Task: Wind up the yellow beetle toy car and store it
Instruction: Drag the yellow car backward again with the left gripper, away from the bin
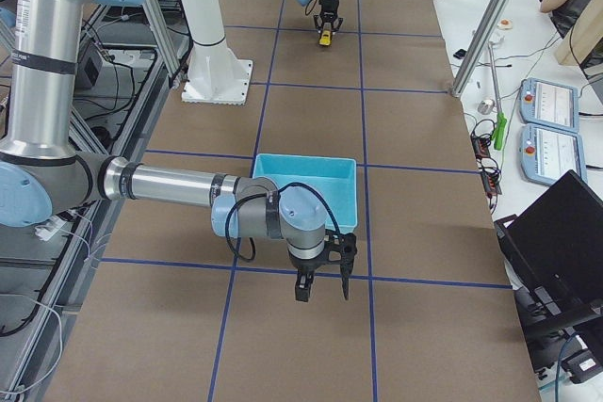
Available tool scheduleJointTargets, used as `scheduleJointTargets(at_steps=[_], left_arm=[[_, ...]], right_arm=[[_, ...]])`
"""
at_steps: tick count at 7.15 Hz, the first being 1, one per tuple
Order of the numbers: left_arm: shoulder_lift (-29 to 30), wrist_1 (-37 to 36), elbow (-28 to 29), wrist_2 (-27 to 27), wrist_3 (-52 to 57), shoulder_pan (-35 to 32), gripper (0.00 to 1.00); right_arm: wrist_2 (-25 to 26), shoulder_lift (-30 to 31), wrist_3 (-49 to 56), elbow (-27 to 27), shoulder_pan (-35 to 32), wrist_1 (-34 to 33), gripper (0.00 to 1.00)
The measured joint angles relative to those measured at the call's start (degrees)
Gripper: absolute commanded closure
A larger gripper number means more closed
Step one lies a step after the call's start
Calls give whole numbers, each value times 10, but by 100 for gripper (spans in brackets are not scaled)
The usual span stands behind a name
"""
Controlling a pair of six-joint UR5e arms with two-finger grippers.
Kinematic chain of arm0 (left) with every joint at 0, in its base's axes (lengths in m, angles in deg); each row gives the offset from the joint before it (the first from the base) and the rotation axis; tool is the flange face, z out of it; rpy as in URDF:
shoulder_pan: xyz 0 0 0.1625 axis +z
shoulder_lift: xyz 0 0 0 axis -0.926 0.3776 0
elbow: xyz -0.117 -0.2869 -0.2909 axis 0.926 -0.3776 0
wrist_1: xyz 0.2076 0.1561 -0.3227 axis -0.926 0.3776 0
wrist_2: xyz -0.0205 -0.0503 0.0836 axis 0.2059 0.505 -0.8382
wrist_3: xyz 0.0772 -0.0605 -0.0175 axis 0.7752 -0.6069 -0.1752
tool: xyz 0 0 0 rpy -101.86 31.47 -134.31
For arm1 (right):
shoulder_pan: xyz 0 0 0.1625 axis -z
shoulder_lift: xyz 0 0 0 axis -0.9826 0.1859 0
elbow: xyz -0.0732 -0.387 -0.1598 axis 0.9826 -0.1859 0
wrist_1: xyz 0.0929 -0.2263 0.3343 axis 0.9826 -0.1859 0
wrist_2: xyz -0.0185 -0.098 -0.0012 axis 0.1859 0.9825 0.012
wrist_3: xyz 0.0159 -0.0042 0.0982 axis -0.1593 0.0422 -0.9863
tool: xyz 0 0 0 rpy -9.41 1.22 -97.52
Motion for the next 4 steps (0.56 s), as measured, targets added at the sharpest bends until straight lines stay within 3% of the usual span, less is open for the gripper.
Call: scheduleJointTargets(at_steps=[4], left_arm=[[-30, 18, 0, 18, 1, -12, 100]], right_arm=[[0, 0, 0, 0, 0, 0, 0]])
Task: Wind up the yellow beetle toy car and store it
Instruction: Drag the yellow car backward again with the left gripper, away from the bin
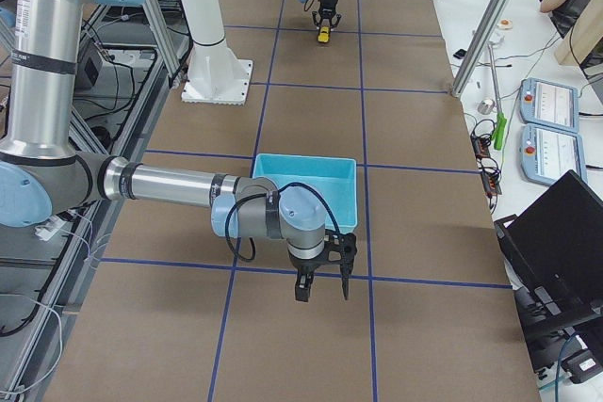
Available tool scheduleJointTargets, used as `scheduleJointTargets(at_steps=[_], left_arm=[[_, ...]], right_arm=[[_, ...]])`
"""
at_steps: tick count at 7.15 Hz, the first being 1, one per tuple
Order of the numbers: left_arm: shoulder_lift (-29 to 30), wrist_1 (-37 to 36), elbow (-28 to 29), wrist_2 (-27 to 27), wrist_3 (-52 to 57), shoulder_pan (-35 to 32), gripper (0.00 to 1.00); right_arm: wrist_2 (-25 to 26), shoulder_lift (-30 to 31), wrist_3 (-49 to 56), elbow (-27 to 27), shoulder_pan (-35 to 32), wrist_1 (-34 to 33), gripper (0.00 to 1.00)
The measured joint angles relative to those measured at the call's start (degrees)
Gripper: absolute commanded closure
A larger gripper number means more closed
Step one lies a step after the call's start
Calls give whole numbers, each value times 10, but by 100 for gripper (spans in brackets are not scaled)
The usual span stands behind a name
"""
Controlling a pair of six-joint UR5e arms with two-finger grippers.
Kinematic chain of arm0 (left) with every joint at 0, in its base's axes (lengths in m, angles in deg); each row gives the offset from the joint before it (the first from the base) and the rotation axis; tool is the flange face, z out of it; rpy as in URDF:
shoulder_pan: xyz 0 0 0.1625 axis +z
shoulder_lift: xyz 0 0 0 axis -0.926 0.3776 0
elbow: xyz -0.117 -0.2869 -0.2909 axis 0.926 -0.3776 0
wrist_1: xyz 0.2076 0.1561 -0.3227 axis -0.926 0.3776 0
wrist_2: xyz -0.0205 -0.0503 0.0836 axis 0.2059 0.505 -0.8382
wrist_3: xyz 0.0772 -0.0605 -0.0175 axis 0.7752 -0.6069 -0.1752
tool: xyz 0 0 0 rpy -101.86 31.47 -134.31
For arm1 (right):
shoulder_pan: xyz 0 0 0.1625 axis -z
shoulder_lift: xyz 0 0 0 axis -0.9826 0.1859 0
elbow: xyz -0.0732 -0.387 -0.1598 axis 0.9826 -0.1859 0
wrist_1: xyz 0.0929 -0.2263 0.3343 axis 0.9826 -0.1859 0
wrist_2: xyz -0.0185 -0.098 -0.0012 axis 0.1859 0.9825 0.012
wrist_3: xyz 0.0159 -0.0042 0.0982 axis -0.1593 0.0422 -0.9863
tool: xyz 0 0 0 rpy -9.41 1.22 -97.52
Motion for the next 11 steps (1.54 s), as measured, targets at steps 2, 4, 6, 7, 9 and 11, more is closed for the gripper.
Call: scheduleJointTargets(at_steps=[2, 4, 6, 7, 9, 11], left_arm=[[-12, 3, -1, 11, 6, -12, 100], [-23, 4, -1, 14, 9, -19, 100], [-26, 4, 0, 15, 9, -23, 100], [-27, 6, 0, 15, 9, -27, 100], [-28, 12, 0, 12, 9, -31, 100], [-34, 17, 3, 3, 9, -28, 100]], right_arm=[[0, 0, 0, 0, 0, 0, 0], [0, 1, 0, 0, 0, 0, 0], [0, 1, 0, -1, 0, 0, 0], [0, 1, 0, -1, 0, 0, 0], [0, 1, 0, 0, 0, 0, 0], [0, 1, 0, 0, 0, 0, 0]])
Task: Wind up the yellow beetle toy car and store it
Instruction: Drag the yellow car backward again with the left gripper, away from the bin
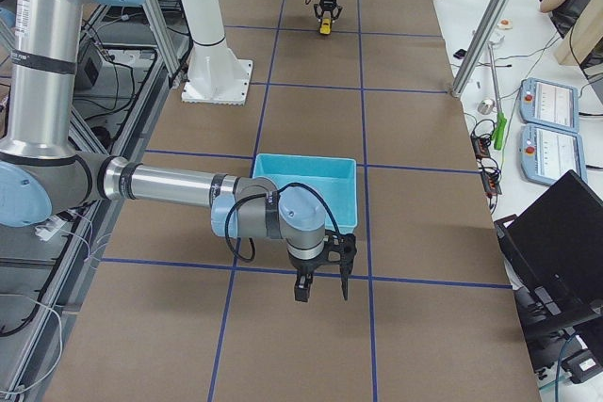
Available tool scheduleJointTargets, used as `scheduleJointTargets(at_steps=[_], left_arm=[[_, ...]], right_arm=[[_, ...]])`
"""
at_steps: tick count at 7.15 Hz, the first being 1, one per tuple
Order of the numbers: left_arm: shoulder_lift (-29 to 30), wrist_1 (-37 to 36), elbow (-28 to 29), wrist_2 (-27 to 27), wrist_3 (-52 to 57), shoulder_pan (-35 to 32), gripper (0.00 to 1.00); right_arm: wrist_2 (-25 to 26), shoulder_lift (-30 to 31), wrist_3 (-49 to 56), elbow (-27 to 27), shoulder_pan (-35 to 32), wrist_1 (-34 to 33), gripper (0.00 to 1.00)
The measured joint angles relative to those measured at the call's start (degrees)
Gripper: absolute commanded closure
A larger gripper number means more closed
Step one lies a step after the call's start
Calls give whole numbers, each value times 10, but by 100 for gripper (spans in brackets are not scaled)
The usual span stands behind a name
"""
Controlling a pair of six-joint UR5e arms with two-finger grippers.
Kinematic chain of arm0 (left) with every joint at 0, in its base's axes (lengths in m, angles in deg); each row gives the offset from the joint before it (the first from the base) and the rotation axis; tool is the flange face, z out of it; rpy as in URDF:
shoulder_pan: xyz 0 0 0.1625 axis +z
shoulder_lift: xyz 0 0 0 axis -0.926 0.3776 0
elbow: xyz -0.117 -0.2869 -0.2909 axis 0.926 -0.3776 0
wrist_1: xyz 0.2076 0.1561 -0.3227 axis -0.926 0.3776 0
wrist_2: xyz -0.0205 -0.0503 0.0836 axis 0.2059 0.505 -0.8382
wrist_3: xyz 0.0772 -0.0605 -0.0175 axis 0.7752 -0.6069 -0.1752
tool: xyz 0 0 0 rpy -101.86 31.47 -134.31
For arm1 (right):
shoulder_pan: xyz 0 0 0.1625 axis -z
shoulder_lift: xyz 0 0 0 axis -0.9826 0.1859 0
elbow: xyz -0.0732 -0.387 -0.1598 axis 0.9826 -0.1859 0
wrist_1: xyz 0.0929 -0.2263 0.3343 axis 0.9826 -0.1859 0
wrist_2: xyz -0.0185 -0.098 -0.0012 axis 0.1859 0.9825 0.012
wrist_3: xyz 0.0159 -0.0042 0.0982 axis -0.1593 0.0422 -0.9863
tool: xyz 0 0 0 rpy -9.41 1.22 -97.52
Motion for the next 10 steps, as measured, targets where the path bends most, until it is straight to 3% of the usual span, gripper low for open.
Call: scheduleJointTargets(at_steps=[10], left_arm=[[-44, 29, 5, 1, 0, -10, 100]], right_arm=[[0, 0, 0, -1, 0, 0, 0]])
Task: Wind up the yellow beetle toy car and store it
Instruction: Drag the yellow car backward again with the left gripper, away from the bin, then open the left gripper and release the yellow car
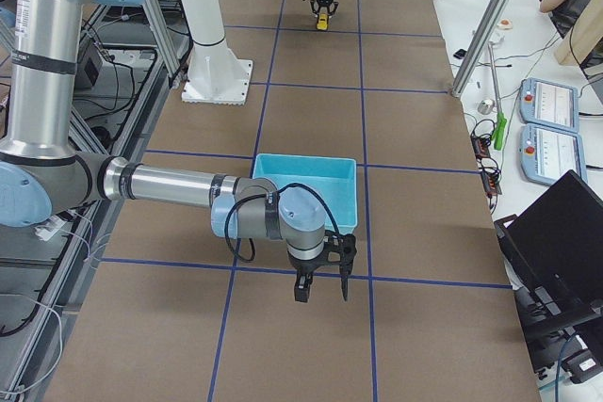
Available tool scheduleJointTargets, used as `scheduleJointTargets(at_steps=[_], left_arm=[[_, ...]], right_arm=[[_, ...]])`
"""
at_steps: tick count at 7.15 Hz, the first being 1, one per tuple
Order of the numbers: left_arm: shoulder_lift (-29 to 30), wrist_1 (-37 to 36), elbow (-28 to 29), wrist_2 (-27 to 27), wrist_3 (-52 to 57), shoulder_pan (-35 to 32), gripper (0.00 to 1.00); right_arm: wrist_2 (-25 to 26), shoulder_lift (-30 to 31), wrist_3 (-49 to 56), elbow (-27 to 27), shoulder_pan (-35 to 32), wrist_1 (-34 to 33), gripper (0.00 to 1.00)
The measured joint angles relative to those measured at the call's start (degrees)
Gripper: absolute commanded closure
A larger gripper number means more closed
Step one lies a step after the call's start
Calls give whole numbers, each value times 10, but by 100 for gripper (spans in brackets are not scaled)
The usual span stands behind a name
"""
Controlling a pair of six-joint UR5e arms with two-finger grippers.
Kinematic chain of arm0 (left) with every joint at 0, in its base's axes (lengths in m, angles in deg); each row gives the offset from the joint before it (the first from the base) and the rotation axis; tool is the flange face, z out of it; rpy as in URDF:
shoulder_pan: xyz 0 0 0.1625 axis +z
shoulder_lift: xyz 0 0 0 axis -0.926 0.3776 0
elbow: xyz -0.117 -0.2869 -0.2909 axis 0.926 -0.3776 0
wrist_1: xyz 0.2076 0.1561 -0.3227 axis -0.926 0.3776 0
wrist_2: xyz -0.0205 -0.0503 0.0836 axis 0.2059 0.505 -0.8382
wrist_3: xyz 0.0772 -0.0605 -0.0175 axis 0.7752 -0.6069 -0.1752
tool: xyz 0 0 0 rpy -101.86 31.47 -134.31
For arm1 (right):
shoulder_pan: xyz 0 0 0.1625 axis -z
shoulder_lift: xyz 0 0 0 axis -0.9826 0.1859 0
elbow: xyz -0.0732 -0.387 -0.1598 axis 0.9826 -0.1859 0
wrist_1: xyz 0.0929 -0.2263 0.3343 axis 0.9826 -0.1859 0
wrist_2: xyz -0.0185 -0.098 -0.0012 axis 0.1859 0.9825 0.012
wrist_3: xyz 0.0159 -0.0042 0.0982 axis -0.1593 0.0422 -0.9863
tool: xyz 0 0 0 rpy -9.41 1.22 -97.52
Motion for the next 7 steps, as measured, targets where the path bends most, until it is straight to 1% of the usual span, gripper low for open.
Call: scheduleJointTargets(at_steps=[1, 2, 3, 7], left_arm=[[-4, 4, 1, 0, 0, -2, 100], [-8, 9, 2, 0, 0, -3, 81], [-11, 16, 6, 0, 0, -5, 1], [-14, 35, 16, -5, -3, -11, 0]], right_arm=[[0, 0, 0, 0, 0, 0, 0], [0, 0, 0, 0, 0, 0, 0], [0, 0, 0, 0, 0, 0, 0], [0, 0, 0, 0, 0, 0, 0]])
